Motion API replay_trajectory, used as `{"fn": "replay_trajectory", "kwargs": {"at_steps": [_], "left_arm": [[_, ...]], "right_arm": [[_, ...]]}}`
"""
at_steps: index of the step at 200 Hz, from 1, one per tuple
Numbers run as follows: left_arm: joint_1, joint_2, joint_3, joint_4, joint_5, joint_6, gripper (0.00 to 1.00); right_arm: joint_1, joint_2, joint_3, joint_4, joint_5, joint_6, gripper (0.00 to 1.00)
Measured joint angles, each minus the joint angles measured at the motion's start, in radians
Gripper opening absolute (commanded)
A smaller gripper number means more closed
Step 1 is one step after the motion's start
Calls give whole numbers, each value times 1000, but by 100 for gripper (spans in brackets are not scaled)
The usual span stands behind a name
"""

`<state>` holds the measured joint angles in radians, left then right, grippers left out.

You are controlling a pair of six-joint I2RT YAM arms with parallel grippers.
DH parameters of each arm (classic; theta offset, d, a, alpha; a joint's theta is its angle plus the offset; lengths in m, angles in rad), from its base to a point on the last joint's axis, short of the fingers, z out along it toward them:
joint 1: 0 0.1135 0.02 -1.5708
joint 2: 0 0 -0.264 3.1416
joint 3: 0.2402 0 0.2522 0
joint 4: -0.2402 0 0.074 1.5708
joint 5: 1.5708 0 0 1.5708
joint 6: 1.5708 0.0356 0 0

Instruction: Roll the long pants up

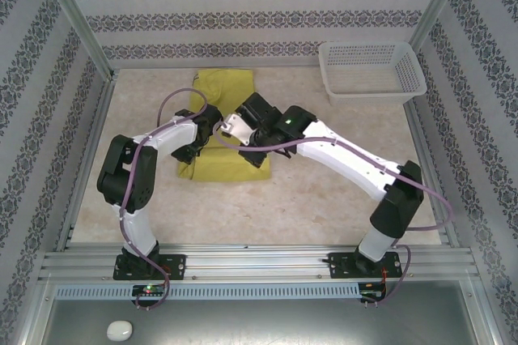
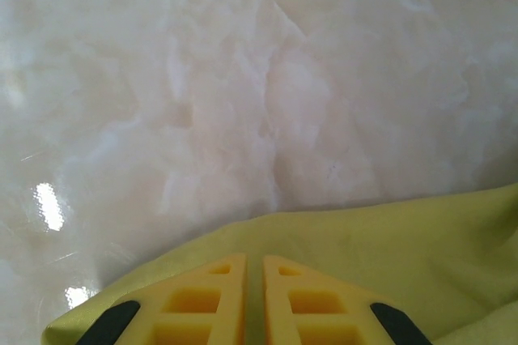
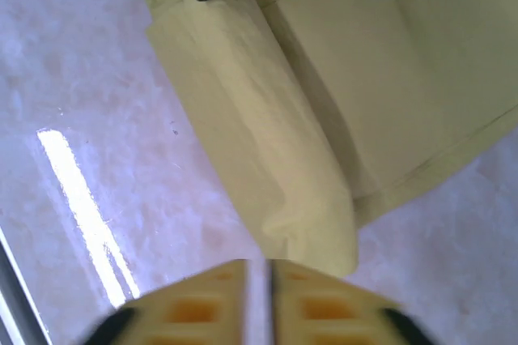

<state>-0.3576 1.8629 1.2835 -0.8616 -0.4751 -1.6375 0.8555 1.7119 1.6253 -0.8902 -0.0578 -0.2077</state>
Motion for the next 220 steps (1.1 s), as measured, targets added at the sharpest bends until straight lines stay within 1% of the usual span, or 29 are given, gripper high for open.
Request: {"fn": "replay_trajectory", "kwargs": {"at_steps": [25,41,54,63,71,78,82,83,86,92,96,103,107,117,132,145,152,160,180,203,220], "left_arm": [[4,0,-3,0,0,4,14],[14,-1,-15,0,1,6,14],[25,-7,-33,0,0,9,19],[32,-18,-47,0,0,14,31],[36,-31,-58,0,0,17,47],[39,-46,-66,0,0,21,63],[39,-58,-72,0,-1,24,77],[39,-59,-73,0,-1,25,79],[40,-67,-76,0,0,25,89],[42,-85,-82,0,0,27,99],[42,-100,-85,-1,0,32,100],[44,-122,-87,-3,1,35,100],[46,-135,-88,-4,0,37,98],[53,-174,-91,-6,5,42,84],[55,-251,-100,1,29,72,56],[38,-330,-114,25,58,90,40],[22,-369,-122,43,77,96,34],[0,-403,-128,61,99,98,32],[-64,-426,-137,123,161,88,31],[-123,-363,-140,190,237,62,31],[-154,-295,-134,213,263,41,30]], "right_arm": [[-34,121,-65,51,-27,23,0],[-55,208,-73,78,-43,31,0],[-73,270,-63,96,-61,38,0],[-85,310,-38,98,-74,42,0],[-96,349,-2,103,-89,45,0],[-105,384,36,103,-101,46,0],[-109,406,60,106,-109,46,0],[-110,409,64,106,-110,46,0],[-114,423,82,106,-114,46,0],[-121,458,123,107,-126,47,0],[-124,476,145,108,-135,47,0],[-129,509,182,109,-151,45,0],[-131,521,197,109,-159,45,0],[-134,549,225,109,-177,45,0],[-138,566,234,110,-195,46,0],[-138,572,234,110,-202,46,0],[-140,573,233,111,-206,46,0],[-140,573,232,113,-209,46,0],[-147,573,214,129,-221,45,0],[-153,566,177,163,-232,49,0],[-160,547,151,175,-236,52,0]]}}
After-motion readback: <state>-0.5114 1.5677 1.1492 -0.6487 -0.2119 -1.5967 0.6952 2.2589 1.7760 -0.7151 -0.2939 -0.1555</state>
